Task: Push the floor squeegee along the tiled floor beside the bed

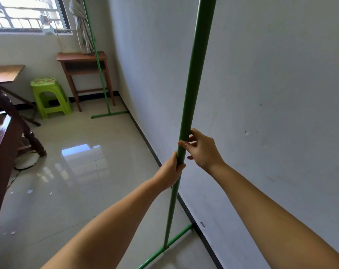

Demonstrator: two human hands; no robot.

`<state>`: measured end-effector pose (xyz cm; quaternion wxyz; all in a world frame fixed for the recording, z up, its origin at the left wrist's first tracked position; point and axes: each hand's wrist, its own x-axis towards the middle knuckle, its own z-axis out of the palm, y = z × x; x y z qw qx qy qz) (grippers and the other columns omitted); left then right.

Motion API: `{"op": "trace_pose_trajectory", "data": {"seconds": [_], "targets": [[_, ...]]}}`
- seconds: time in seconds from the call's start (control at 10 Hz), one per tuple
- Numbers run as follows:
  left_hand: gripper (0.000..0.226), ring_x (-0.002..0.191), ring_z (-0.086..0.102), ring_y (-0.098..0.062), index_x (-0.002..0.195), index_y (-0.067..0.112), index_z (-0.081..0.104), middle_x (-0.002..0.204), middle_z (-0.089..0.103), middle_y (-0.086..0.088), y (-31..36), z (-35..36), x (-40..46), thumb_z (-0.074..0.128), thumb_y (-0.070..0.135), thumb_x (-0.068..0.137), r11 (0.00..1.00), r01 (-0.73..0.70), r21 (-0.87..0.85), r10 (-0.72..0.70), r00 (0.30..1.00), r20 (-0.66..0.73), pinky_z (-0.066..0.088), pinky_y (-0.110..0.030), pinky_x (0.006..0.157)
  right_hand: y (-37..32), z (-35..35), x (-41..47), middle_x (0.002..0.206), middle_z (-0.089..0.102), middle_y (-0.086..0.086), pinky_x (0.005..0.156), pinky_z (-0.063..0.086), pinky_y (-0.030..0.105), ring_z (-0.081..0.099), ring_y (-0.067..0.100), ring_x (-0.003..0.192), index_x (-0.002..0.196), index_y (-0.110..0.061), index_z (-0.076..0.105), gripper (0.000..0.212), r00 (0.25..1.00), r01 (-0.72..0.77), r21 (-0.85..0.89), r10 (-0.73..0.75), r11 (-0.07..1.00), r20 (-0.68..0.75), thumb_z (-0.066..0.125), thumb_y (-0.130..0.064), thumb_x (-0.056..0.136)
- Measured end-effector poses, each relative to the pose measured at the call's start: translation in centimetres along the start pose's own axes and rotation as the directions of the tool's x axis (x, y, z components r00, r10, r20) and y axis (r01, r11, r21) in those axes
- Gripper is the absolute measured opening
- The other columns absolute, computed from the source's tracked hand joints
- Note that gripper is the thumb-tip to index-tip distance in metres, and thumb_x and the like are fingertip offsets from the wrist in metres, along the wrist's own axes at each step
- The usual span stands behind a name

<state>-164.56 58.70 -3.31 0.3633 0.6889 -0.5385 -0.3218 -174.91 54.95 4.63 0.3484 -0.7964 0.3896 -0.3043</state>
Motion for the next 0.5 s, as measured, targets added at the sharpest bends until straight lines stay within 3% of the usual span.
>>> {"op": "trace_pose_trajectory", "data": {"seconds": [0.3, 0.4, 0.5], "targets": [[0.036, 0.105, 0.059, -0.032, 0.124, 0.012, 0.036, 0.117, 0.058, -0.021, 0.4, -0.1, -0.7, 0.048, 0.019, 0.09, 0.999, 0.048, 0.014, -0.048, 0.997, 0.062, 0.052, -0.043, 0.092, -0.3, 0.0, -0.6, 0.112, 0.065, 0.013, 0.088, 0.051, 0.036, 0.064, 0.03, 0.1, 0.114, -0.011, 0.051, 0.034, 0.997, -0.049, -0.024, 0.051, 0.998, 0.053, 0.058, -0.026, 0.084], [0.052, 0.114, 0.055, -0.03, 0.134, 0.014, 0.025, 0.129, 0.053, -0.016, 0.7, -0.5, -0.9, 0.05, 0.02, 0.089, 0.999, 0.03, -0.021, -0.029, 0.997, 0.069, 0.048, -0.038, 0.094, -0.7, -1.0, -1.1, 0.13, 0.056, 0.013, 0.094, 0.046, 0.034, 0.057, 0.028, 0.116, 0.129, -0.017, 0.038, 0.052, 0.996, -0.026, -0.033, 0.029, 0.999, 0.086, 0.059, -0.029, 0.083], [0.061, 0.117, 0.054, -0.022, 0.139, 0.02, 0.018, 0.13, 0.052, -0.013, -0.7, -1.3, -3.2, 0.052, 0.018, 0.088, 0.998, -0.006, -0.063, 0.006, 1.0, -0.012, 0.047, -0.034, 0.097, -2.3, -4.4, -2.6, 0.132, 0.055, 0.008, 0.098, 0.044, 0.029, 0.055, 0.019, 0.117, 0.131, -0.023, 0.035, 0.059, 0.996, 0.076, 0.046, -0.073, 0.996, -0.055, 0.058, -0.039, 0.08]]}}
